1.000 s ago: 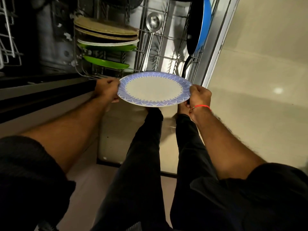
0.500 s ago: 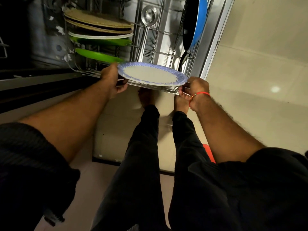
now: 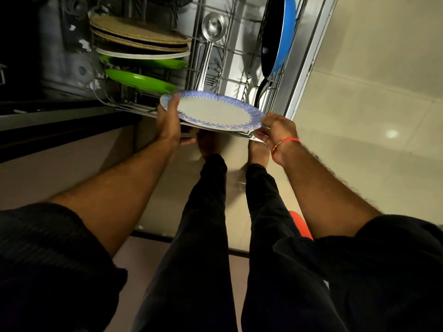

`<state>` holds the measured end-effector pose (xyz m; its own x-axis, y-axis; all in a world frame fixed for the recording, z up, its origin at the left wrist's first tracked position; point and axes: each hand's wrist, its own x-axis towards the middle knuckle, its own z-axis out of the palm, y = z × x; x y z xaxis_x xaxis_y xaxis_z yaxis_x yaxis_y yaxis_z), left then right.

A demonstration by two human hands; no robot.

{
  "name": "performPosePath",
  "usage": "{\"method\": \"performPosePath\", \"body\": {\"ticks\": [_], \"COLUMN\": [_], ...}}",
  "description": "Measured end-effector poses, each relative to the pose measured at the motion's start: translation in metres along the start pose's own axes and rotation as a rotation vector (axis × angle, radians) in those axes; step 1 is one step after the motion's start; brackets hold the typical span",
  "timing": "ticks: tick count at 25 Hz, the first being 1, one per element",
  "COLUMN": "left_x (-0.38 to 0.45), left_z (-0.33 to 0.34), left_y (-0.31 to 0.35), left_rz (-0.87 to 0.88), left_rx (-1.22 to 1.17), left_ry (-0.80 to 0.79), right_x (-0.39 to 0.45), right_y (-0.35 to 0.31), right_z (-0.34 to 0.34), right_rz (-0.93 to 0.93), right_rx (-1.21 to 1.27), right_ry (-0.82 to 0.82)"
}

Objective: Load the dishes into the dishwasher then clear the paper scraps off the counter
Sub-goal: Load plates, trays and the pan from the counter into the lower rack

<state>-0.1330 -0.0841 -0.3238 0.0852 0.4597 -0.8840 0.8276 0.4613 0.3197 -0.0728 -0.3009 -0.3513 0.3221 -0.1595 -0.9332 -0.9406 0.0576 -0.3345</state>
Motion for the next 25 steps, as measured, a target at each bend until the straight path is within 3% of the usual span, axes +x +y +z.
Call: {"method": "performPosePath", "body": {"ticks": [8,13,19,25], "left_x": [0.007,-0.008,-0.013,-0.022], "left_z": [0.008,0.005,0.005,0.011], "left_y": [0.008,0.007,-0.028,-0.075], "left_rz": [-0.140,-0.172,-0.234,-0.053], "left_rx": [0.007,0.041,-0.263,0.070], "left_ry": [0.053,0.000,0.108,0.075], "right_x": [0.006,0.007,0.020,0.025], "right_y": [0.004,0.005,0.014,0.006], "right_z": [0.012,0.008,-0.007,-0.030], "right_rz": [-0.035,-0.034,-0.181,-0.289], "right_rx": [-0.023,-0.080,-0.193,-0.301], "right_ry": [0.007,-0.003,0.081,0.039]}}
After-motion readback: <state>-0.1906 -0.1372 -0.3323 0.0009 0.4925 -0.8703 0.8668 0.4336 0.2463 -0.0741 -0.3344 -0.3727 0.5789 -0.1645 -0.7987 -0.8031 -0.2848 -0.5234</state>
